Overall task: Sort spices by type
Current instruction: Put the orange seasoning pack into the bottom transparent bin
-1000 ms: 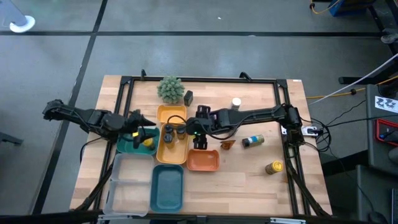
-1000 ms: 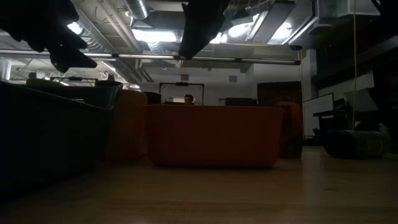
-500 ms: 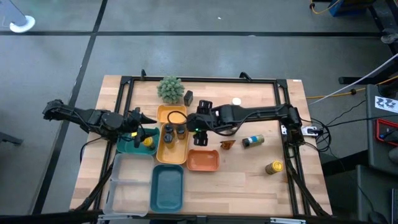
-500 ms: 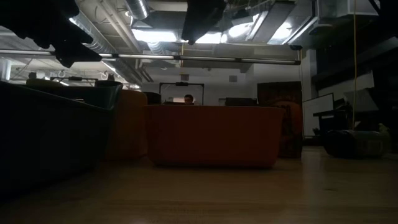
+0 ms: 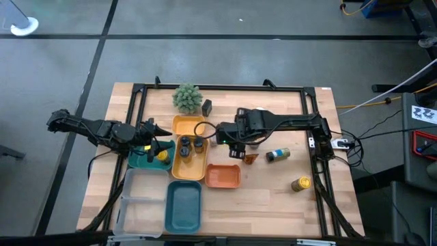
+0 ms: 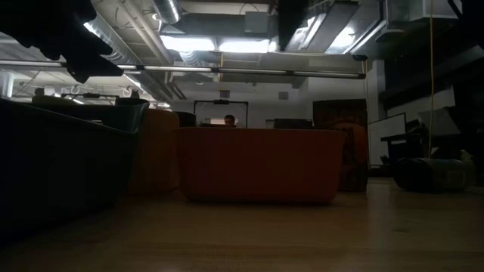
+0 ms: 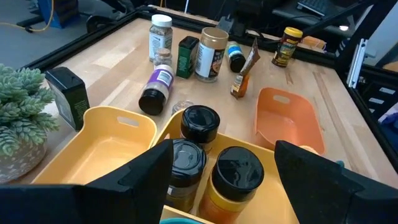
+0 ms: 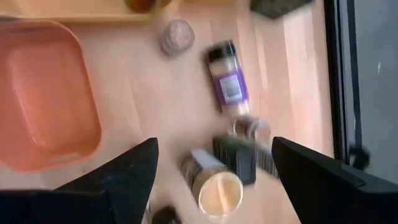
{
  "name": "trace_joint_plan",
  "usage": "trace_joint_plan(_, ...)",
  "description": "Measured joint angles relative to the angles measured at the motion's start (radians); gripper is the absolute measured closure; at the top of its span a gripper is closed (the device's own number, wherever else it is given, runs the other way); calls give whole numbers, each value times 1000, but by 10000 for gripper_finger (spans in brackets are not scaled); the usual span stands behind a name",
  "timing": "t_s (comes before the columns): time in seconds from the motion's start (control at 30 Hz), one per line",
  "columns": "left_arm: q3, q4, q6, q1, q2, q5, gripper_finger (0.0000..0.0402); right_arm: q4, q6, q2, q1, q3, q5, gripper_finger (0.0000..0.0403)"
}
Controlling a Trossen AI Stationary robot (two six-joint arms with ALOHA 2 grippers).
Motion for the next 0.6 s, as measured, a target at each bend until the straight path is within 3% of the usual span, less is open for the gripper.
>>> trace_joint_plan(0.27, 0, 0, -4, 0, 0, 0, 139, 9, 52, -18, 56, -20, -157, 91)
trace_joint_plan(0.6, -1, 0, -1, 0, 0, 0, 139, 9, 309, -110, 223, -20, -44, 91)
